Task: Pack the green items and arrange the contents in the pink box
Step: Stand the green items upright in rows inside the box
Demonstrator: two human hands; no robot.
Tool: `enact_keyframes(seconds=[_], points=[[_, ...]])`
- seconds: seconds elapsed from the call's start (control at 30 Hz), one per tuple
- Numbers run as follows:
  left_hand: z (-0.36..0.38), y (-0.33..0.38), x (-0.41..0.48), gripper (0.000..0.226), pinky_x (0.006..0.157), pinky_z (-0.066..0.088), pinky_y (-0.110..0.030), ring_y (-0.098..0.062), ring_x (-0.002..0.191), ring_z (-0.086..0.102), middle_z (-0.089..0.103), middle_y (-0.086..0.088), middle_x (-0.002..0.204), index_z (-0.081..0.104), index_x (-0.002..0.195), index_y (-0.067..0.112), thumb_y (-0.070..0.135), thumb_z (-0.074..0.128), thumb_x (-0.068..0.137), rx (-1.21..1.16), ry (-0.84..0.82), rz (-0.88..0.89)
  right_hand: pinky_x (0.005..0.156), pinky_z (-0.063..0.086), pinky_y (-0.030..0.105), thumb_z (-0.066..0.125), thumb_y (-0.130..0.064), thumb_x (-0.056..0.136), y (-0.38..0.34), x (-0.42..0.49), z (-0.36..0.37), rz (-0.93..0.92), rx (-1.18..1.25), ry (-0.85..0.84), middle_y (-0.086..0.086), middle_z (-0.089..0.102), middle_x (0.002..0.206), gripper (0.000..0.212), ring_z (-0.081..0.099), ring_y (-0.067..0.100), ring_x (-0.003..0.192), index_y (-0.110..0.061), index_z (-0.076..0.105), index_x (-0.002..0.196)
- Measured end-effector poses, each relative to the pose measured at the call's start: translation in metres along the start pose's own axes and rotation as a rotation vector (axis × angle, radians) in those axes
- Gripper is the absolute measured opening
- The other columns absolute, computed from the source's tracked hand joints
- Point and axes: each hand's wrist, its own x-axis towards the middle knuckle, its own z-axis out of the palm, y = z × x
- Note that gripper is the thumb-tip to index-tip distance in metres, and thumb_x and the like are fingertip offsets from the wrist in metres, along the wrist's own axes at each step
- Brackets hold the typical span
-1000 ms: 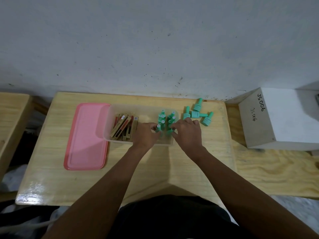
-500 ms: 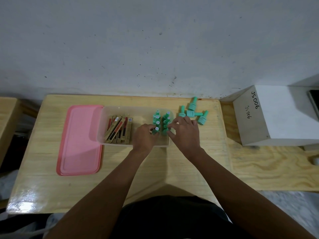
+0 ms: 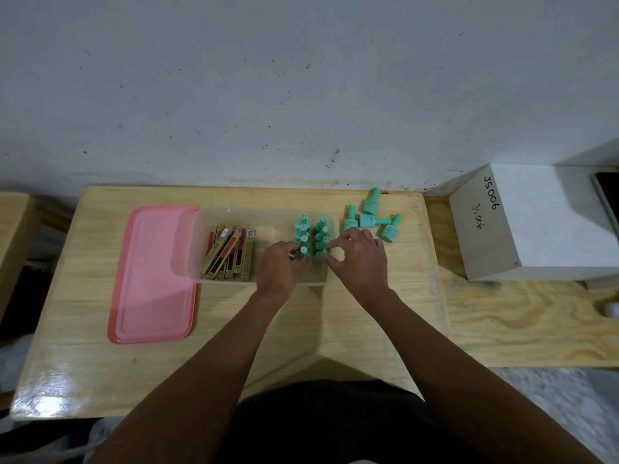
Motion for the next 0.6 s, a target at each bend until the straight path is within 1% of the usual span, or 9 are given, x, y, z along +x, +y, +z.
enact_keyframes(seconds=[0.2,0.37,0.47,0.53,0.6], points=[[0.000,-0.001,0.001,0.029,0.069,0.059,-0.040,-0.017,0.076,0.068,0.074,-0.005,0.093,0.074,0.102,0.015,0.028,0.074,0.076,0.001,0.004,0.010,0.081,0.034,0.035,0.068,-0.045,0.082,0.000,0.000,0.000,0.021,0.025,-0.005,-0.006,0.063,0.106,0.025,0.053,0.017,0.106,-0.031,0.074,0.102],[0.000,-0.002,0.001,0.029,0.071,0.059,-0.041,-0.017,0.077,0.068,0.075,-0.005,0.091,0.074,0.101,0.014,0.024,0.076,0.074,-0.057,-0.018,-0.017,0.082,0.038,0.036,0.068,-0.047,0.081,0.003,-0.001,0.000,0.013,0.039,-0.003,-0.006,0.063,0.105,0.030,0.053,0.016,0.104,-0.032,0.072,0.106],[-0.005,0.004,0.000,0.033,0.076,0.058,-0.035,-0.017,0.083,0.067,0.074,-0.006,0.096,0.072,0.104,0.012,0.025,0.077,0.074,-0.026,-0.032,-0.016,0.081,0.044,0.038,0.069,-0.047,0.081,0.008,-0.004,-0.004,0.000,0.079,0.038,-0.005,0.064,0.102,0.031,0.056,0.017,0.100,-0.029,0.072,0.106],[-0.012,0.011,-0.001,0.040,0.071,0.054,-0.031,-0.017,0.085,0.064,0.071,-0.004,0.098,0.067,0.107,0.014,0.029,0.079,0.072,0.017,-0.023,-0.029,0.077,0.049,0.038,0.071,-0.044,0.081,0.016,-0.005,-0.008,0.018,0.132,0.101,-0.004,0.066,0.098,0.029,0.059,0.018,0.095,-0.026,0.073,0.104],[-0.023,0.019,-0.003,0.047,0.065,0.046,-0.027,-0.014,0.083,0.060,0.065,0.003,0.097,0.061,0.109,0.019,0.037,0.080,0.069,0.083,-0.022,-0.016,0.074,0.051,0.036,0.071,-0.039,0.084,0.030,-0.008,-0.013,0.064,0.191,0.147,-0.004,0.068,0.098,0.025,0.061,0.017,0.093,-0.024,0.074,0.103]])
